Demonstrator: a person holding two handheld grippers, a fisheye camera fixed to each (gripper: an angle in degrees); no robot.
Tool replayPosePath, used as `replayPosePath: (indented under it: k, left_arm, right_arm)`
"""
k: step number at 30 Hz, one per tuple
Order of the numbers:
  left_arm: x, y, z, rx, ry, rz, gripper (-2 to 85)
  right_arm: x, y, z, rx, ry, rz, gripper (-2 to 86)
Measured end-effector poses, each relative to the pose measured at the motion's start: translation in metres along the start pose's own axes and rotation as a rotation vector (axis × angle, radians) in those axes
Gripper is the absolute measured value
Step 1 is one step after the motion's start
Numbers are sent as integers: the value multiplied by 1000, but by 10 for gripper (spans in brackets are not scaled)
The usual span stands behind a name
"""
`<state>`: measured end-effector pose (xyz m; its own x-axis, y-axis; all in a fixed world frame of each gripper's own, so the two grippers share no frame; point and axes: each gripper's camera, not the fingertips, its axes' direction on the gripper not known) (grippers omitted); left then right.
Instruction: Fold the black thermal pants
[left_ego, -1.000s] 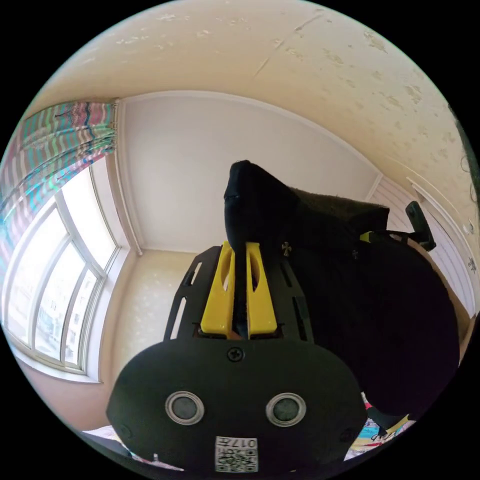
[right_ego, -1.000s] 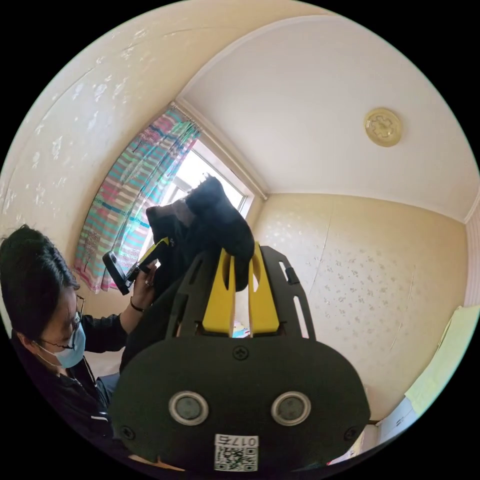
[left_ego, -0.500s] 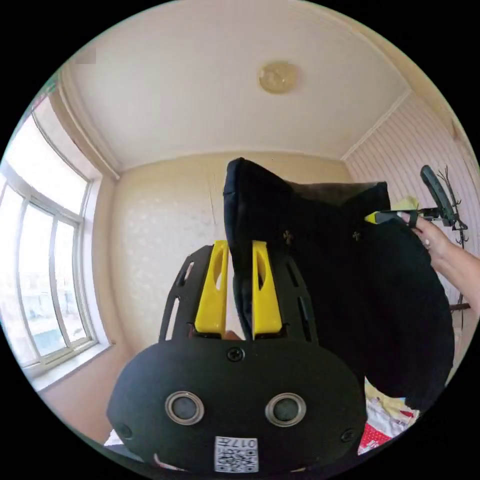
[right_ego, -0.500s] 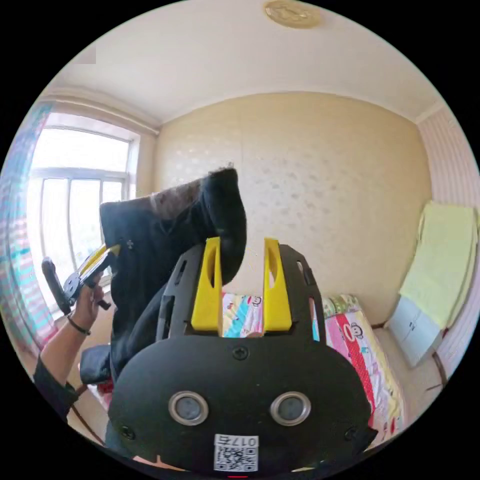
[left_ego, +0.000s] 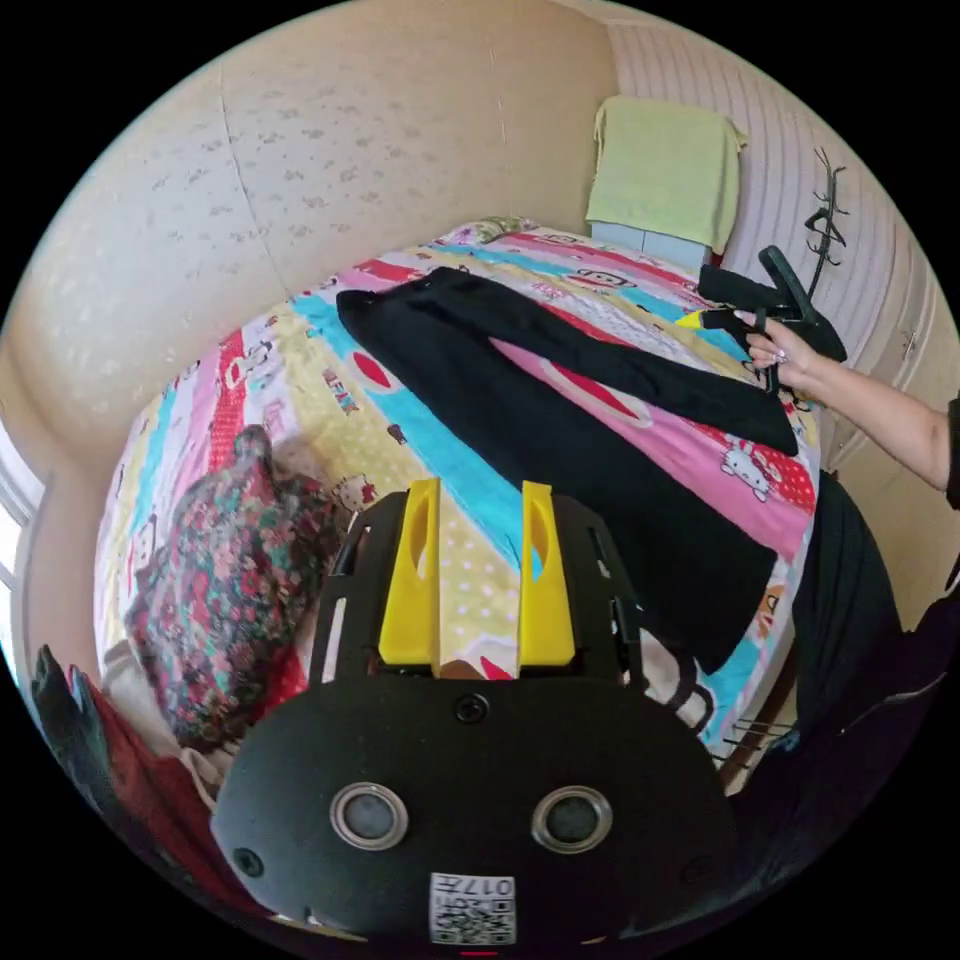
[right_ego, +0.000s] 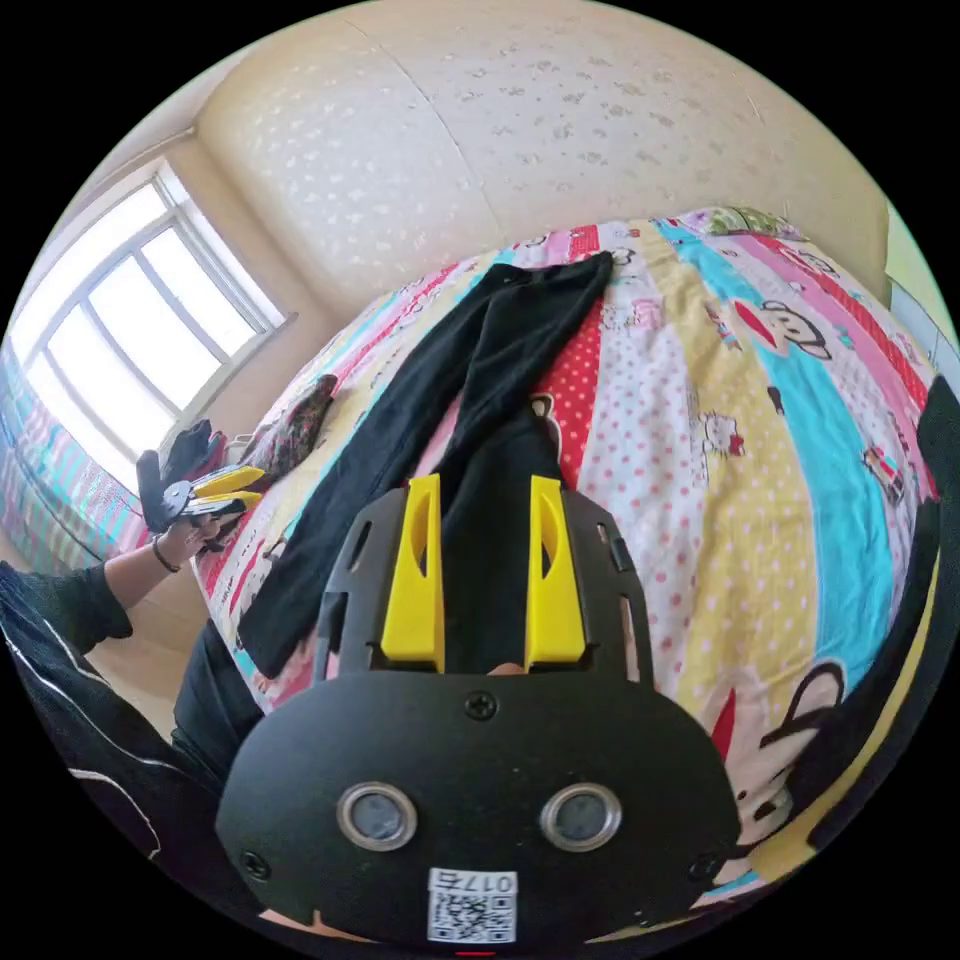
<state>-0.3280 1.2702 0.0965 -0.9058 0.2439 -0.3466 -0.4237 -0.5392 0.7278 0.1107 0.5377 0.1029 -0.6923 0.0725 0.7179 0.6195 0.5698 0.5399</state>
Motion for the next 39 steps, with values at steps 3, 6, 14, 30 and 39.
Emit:
replayPosePath:
  k: [3,6,14,30,39]
  left_arm:
    - [16,37,-14,36,128,-136,110]
    - [8,51,-40,153,205,-306,100]
    - [-51,72,-3,110,175,-370,76]
    - [-142,79,-31,188,336,-408,49]
    - [-164,79,-29,179,371,-423,47]
  right_arm:
    - [-7,63,-28,142,-14,21,145]
    - [-24,88,-33,104,95,-34,163]
    - [-34,109,12,42,557,-188,174]
    - [39,17,-168,392,-426,32,45]
    - [199,157,-121,201,-132,641,43]
